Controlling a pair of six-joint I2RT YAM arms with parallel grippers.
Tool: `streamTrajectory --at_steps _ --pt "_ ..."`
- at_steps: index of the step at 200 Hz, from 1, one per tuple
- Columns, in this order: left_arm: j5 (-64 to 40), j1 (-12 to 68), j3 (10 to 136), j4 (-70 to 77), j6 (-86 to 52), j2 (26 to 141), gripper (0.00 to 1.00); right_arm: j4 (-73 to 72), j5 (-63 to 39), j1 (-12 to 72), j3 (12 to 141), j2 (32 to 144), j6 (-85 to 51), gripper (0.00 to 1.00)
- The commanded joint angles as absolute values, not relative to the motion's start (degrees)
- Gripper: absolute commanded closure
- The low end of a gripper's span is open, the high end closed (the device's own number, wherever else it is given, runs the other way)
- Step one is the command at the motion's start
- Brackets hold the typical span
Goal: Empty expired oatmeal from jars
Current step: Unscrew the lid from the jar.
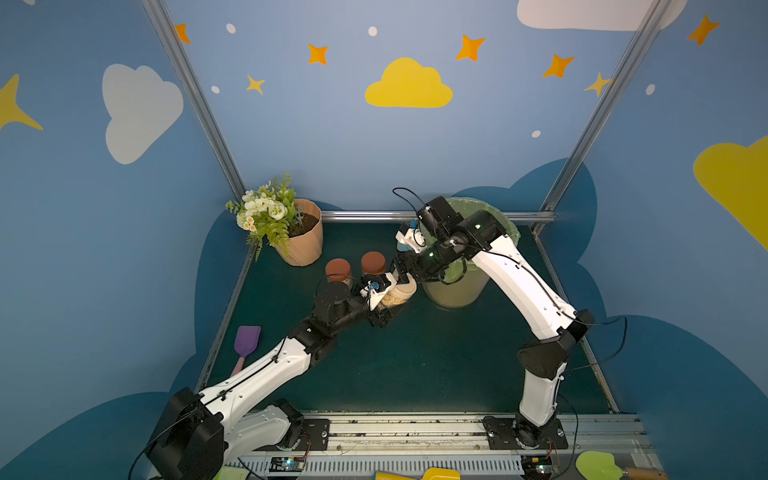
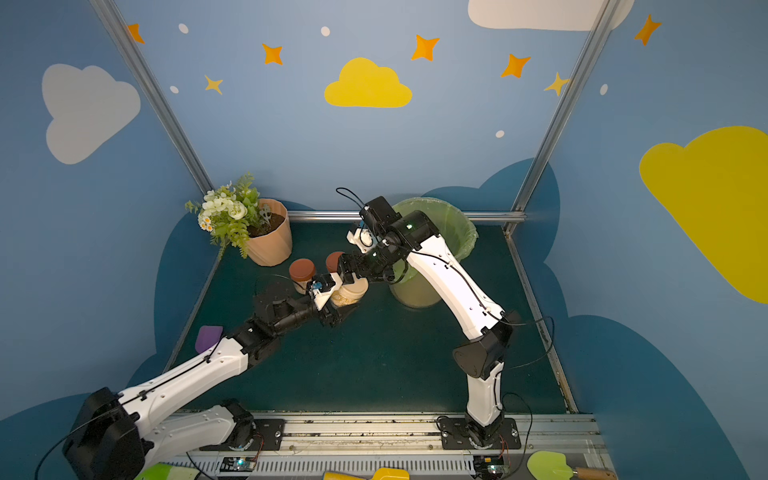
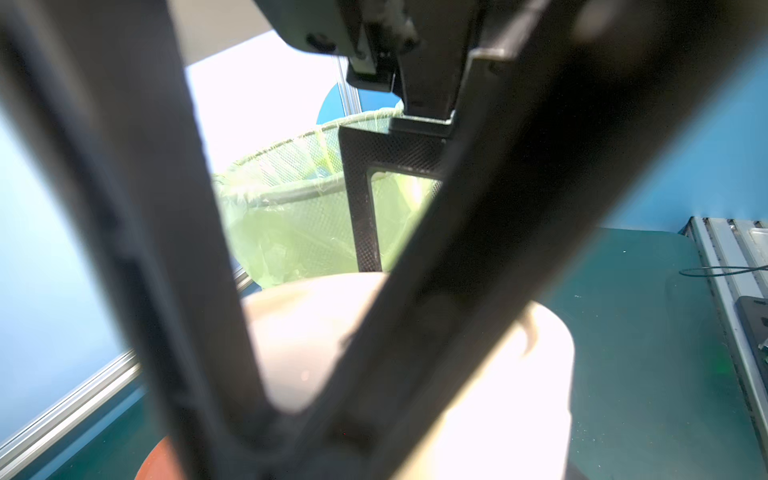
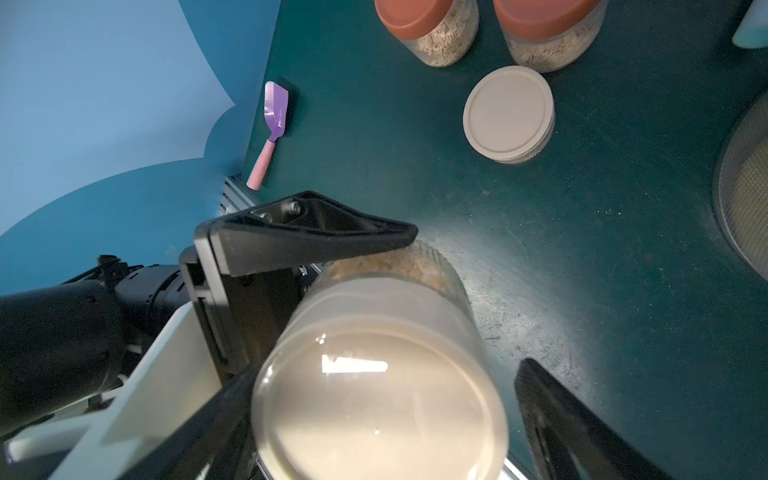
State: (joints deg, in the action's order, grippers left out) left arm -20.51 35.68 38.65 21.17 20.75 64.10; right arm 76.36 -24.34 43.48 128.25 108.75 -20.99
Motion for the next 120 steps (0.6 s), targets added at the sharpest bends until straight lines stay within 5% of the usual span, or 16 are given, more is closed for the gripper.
streamTrajectory --at_steps 1,31,120 --pt "-22.6 35.34 39.92 26.82 19.16 63.74 0.96 78.45 -24.74 44.62 128.95 109.29 -17.47 0.2" --pt "-29.32 33.43 38.77 29.65 14.63 63.37 0.96 77.93 -28.79 46.26 129.74 108.51 -11.28 0.35" --pt "-36.58 33.06 36.08 31.29 10.86 60.91 0.96 81.23 -26.42 47.9 127.54 106.45 14.48 0.45"
